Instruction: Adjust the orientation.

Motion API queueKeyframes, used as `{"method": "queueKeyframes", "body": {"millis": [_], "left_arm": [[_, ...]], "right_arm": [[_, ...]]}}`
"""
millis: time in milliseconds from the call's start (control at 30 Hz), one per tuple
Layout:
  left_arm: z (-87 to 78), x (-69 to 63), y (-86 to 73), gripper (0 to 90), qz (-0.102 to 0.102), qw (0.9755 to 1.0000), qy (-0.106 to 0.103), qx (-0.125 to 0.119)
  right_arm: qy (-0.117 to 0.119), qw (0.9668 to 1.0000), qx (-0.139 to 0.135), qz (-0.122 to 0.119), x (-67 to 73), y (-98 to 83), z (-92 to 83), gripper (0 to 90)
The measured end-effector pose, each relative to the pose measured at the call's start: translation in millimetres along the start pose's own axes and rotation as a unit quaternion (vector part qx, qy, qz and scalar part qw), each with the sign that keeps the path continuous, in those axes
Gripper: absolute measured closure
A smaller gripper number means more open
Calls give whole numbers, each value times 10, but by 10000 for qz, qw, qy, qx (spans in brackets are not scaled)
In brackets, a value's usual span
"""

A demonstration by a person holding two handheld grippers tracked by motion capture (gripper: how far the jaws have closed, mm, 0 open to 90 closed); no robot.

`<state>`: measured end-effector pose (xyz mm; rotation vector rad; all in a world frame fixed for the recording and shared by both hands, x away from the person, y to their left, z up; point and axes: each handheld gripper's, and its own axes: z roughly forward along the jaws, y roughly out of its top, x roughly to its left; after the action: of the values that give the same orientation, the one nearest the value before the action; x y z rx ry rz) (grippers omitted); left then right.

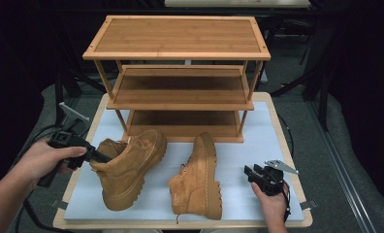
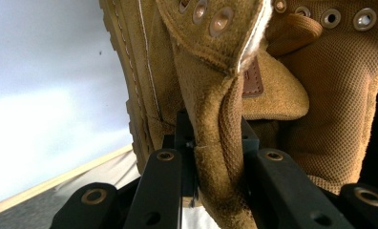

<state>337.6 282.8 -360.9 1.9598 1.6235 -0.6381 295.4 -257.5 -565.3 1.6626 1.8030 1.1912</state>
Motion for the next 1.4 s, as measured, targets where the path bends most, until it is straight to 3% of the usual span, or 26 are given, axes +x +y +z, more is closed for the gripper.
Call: {"method": "queueKeyframes", "body": {"millis": [267,433,467,733,867,1067,1233,1400], "left_arm": [[-273,-80,-58,787,44,9991,-310,-301],[-422,-94,-110,787,13,9965,-668,-504],[-440,-100,-121,787,45,9959,-696,-573],[-673,-219,-202,787,157,9932,-888,-743],[-788,-263,-220,787,250,9901,-1032,-914],[-848,-315,-132,786,310,9855,-1207,-1155],[-806,-306,18,786,233,9811,-1432,-1284],[-735,-321,184,786,154,9801,-1322,-1472]], "right_arm": [[-10,10000,-1,8,1,-1,0,554],[-37,10000,-5,31,-7,-1,-8,554],[-17,9999,-109,54,-11,-5,5,553],[-17,10000,-45,83,-20,-2,-5,553],[-39,10000,7,70,-22,1,-9,553],[-32,10000,-38,73,-20,-2,-4,553],[-27,9999,-41,90,-18,-2,1,553],[-2,9999,-125,94,-15,-3,2,553]]}}
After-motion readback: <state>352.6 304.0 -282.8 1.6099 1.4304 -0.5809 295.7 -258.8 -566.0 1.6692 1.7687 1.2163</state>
